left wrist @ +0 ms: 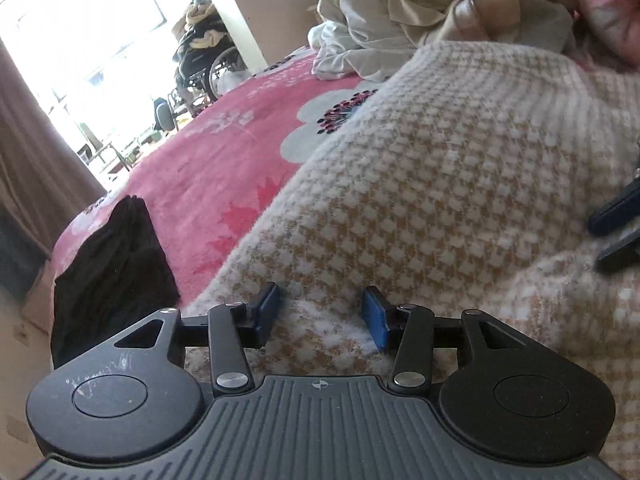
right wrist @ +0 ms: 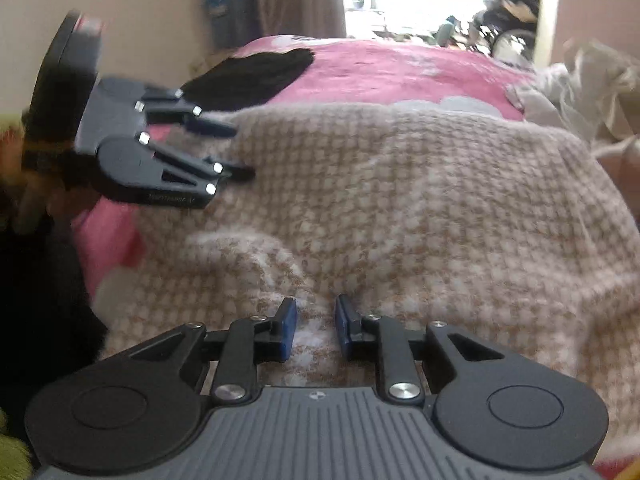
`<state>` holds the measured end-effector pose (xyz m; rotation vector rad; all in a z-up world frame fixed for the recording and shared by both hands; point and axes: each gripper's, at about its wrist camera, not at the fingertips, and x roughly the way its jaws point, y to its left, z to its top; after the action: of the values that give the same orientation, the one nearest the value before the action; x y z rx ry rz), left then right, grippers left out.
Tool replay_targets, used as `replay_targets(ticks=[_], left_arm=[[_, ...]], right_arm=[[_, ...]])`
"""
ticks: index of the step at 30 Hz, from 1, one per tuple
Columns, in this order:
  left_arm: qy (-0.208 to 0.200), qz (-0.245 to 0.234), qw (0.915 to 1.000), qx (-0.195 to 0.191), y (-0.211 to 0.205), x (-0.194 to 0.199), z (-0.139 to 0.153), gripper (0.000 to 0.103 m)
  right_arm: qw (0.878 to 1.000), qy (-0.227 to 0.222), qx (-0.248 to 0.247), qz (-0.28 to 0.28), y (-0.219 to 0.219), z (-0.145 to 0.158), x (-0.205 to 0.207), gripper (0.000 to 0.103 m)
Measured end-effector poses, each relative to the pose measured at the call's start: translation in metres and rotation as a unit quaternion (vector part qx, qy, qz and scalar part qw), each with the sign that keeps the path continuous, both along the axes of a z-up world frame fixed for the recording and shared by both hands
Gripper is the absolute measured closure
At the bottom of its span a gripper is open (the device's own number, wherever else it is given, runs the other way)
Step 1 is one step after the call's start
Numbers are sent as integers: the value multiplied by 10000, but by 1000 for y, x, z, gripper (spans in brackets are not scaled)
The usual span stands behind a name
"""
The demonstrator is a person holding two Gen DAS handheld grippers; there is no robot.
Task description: Fold clothes
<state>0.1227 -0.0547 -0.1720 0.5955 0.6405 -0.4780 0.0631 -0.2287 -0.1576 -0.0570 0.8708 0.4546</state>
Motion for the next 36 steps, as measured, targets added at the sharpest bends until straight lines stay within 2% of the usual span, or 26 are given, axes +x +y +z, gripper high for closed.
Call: replay_targets(ticks=[2,4,6,10,12,13,15,17,18,20,23,26,28,29,31,33,36], left_arm=[[-50,45,10000,16,3,0,5,57],[-173,115,9998,17,3,-8,14,57],[-303,107,9995,-60,3,-18,25,57],[-199,-361,9984,-384,-12,-42,41,57],[-17,-705,9964,-470,-27,-51,40,57],[49,-862,9954,-422,-37,-54,35,57],[197,-1196,9924,-199,-54,-64,21,57],[280,-1390,9898,111,-64,-71,2,58],[171,-1449,9889,266,-66,-75,-4,59],[115,-1483,9883,330,-68,-77,-5,59],[339,-1387,9896,164,-64,-69,-3,59],[458,-1304,9904,33,-62,-63,-2,58],[430,-1297,9906,39,-63,-63,-4,58],[406,-1298,9907,52,-64,-63,-5,58],[372,-1290,9909,68,-66,-64,-7,58],[371,-1260,9913,45,-67,-65,-8,58],[409,-1200,9919,-37,-67,-61,-9,57]], right_arm=[[9986,-97,369,-354,-21,11,-12,81],[9907,-205,772,-1102,-57,21,-27,78],[9725,-243,1051,-2064,-97,25,-39,69],[9238,115,1852,-3350,-162,17,-54,69],[9094,248,2275,-3474,-174,12,-55,69],[9063,309,2438,-3438,-175,10,-52,69],[9018,445,2668,-3370,-176,6,-43,64],[8999,596,2694,-3376,-178,0,-30,60],[8989,671,2707,-3379,-179,-2,-23,60],[8925,908,2780,-3432,-184,-11,-7,59],[8834,1232,2890,-3477,-190,-22,13,56],[8743,1336,3038,-3542,-194,-32,25,57],[8628,1358,3249,-3628,-198,-39,31,57],[8567,1362,3350,-3678,-200,-42,33,59],[8535,1322,3401,-3719,-202,-45,39,66],[8593,1272,3271,-3722,-199,-46,44,83],[8691,1183,3077,-3689,-195,-44,48,91]])
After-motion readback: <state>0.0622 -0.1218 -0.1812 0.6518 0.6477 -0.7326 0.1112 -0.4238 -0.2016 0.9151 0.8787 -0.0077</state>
